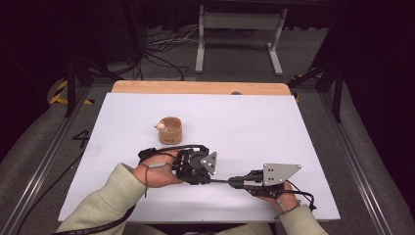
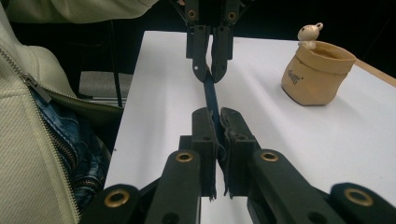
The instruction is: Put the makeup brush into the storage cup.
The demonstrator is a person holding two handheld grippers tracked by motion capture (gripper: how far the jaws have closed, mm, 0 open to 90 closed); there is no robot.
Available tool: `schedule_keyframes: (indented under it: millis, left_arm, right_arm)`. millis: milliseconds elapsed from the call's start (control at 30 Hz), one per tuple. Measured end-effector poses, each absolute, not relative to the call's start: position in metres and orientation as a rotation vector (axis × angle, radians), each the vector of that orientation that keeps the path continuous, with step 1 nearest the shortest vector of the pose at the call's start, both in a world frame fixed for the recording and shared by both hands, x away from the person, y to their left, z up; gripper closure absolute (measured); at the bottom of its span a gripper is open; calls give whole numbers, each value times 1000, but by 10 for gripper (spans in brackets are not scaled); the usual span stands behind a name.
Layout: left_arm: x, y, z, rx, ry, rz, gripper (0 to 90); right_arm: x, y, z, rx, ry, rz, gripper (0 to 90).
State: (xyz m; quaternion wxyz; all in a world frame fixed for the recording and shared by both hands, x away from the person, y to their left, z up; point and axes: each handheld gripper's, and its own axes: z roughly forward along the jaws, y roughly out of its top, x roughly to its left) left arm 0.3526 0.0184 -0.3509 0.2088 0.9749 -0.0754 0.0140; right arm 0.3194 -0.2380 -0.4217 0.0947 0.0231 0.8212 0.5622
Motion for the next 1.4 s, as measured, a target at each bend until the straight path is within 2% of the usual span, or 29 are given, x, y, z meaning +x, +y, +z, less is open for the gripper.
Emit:
schedule_keyframes:
  millis: [167,233,367,400,500,633,1100,1400]
  left_arm:
    - [354,21,-349,2681,-207,31,799]
    - [354,23,-349,2665,-185,35,747]
    - [356,26,-350,2622,-181,26,565]
    - [357,27,-350,2611,-170,30,565]
    - [359,35,-351,2537,-124,26,469]
    - [358,46,-354,2457,-113,47,406]
    - [363,87,-370,2121,65,-16,384]
    - [365,92,-389,1983,131,-60,343]
  right_arm:
    - [319,-239,-420,66,2417,1672,853]
    - [318,-239,-420,68,2409,1674,853]
    - [317,-241,-418,67,2386,1687,853]
    - [317,-241,-418,67,2386,1687,853]
    - [316,-242,-416,70,2365,1692,853]
    - [316,-244,-415,83,2346,1688,852]
    - [317,-245,-411,93,2295,1757,853]
    - [319,-240,-407,89,2261,1784,852]
